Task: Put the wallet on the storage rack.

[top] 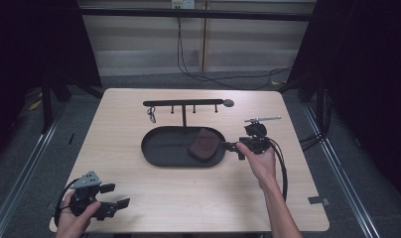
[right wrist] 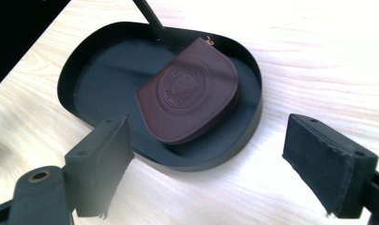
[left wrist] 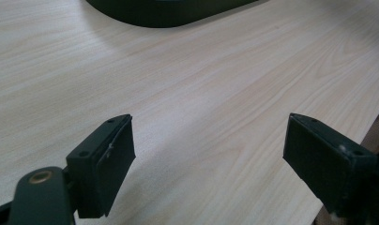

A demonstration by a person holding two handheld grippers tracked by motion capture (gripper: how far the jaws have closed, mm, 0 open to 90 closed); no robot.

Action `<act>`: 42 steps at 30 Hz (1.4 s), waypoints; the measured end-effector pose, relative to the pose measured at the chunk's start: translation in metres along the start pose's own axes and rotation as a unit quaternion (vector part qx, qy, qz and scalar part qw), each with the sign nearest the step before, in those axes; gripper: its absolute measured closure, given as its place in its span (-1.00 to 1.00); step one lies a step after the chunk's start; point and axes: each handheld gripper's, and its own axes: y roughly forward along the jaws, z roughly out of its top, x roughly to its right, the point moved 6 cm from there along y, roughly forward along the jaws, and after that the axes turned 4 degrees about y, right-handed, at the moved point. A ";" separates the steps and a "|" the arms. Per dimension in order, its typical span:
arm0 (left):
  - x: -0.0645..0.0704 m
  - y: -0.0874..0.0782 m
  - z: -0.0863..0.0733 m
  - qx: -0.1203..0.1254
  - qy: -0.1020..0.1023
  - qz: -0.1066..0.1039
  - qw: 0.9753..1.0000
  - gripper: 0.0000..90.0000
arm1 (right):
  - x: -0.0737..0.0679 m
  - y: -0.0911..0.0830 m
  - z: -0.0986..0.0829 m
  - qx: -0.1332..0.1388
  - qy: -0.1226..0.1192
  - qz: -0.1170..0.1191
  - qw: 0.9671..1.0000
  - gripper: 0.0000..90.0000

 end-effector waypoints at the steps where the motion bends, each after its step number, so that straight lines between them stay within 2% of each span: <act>1: 0.000 0.000 0.000 0.000 0.000 0.001 1.000 -0.63 | 0.001 -0.002 -0.001 0.004 0.000 0.000 1.000 -0.66; 6: -0.001 0.000 0.000 0.000 -0.003 0.003 1.000 -0.63 | 0.003 -0.012 -0.011 0.011 -0.011 -0.011 1.000 -0.66; 10: -0.003 0.000 0.000 -0.004 -0.019 0.003 1.000 -0.63 | 0.007 -0.018 -0.021 0.007 -0.013 -0.023 1.000 -0.65; 12: -0.003 0.000 0.000 -0.004 -0.020 0.003 1.000 -0.63 | 0.010 -0.020 -0.027 0.004 -0.012 -0.037 0.999 -0.61; 14: -0.002 0.000 0.000 -0.002 -0.018 0.001 1.000 -0.63 | 0.012 -0.021 -0.035 -0.004 -0.013 -0.036 0.999 -0.61; 18: -0.002 -0.001 0.000 0.001 -0.020 -0.001 1.000 -0.63 | 0.015 -0.027 -0.049 -0.002 -0.016 -0.041 0.999 -0.61; 20: -0.002 -0.002 0.000 0.008 -0.019 -0.003 1.000 -0.63 | 0.018 -0.032 -0.054 0.006 -0.017 -0.052 0.998 -0.61; 26: -0.002 -0.003 0.000 0.012 -0.021 -0.003 1.000 -0.63 | 0.024 -0.043 -0.074 0.003 -0.009 -0.052 0.999 -0.61; 36: -0.003 -0.002 -0.001 0.009 -0.024 0.000 1.000 -0.63 | 0.026 -0.054 -0.106 0.012 -0.014 -0.050 0.999 -0.60; 41: -0.004 -0.001 -0.002 0.005 -0.024 0.003 1.000 -0.63 | 0.036 -0.055 -0.115 0.014 -0.003 -0.051 0.999 -0.61; 42: -0.004 -0.001 -0.003 0.006 -0.025 0.002 1.000 -0.63 | 0.040 -0.056 -0.116 0.016 -0.007 -0.060 0.998 -0.61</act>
